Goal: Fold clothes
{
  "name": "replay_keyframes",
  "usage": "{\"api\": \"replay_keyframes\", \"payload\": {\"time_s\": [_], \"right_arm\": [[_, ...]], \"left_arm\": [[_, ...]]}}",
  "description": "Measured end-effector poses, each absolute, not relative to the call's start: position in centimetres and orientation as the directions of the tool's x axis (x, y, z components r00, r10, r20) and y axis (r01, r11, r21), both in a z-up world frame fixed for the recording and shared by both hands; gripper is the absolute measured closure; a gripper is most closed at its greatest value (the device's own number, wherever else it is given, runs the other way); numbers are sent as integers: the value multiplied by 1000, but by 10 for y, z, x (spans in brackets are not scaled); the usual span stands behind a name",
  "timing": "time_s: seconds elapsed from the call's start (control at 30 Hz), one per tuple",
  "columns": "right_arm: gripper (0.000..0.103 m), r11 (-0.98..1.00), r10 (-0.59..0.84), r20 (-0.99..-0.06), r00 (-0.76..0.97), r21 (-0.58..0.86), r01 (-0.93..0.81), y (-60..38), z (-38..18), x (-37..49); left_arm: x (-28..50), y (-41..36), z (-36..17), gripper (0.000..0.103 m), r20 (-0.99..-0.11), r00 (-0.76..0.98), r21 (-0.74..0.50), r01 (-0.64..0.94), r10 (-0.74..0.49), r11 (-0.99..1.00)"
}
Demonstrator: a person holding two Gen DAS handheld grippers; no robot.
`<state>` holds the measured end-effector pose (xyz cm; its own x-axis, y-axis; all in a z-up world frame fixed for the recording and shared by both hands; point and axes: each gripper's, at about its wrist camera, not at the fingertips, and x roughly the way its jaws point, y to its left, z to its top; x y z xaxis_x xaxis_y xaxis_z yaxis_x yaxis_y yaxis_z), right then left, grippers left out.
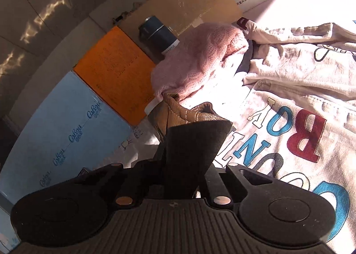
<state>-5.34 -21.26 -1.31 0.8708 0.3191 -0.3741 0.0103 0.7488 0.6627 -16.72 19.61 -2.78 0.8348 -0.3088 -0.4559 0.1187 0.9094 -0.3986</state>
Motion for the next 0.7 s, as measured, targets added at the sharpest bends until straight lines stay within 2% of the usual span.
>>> {"api": "replay_keyframes", "payload": {"time_s": [0.17, 0.2, 0.37, 0.53, 0.7], "right_arm": [[95, 741, 344, -314, 885, 670, -50, -219, 7, -61], [95, 741, 354, -296, 887, 667, -73, -217, 12, -61], [94, 739, 463, -214, 860, 629, -241, -186, 47, -61], [94, 731, 569, -160, 807, 547, -407, -139, 75, -74], [94, 696, 676, -153, 721, 453, -557, -87, 86, -89]], "left_arm": [[-167, 192, -26, 3, -530, 846, -225, -71, -61, 972], [-165, 193, -27, 3, -543, 838, -215, -91, -42, 972], [-161, 191, -31, 3, -578, 816, -157, -100, -10, 982], [-162, 191, -32, 3, -577, 816, -159, -92, -17, 983], [-162, 189, -32, 3, -571, 819, -177, -45, -66, 983]]}}
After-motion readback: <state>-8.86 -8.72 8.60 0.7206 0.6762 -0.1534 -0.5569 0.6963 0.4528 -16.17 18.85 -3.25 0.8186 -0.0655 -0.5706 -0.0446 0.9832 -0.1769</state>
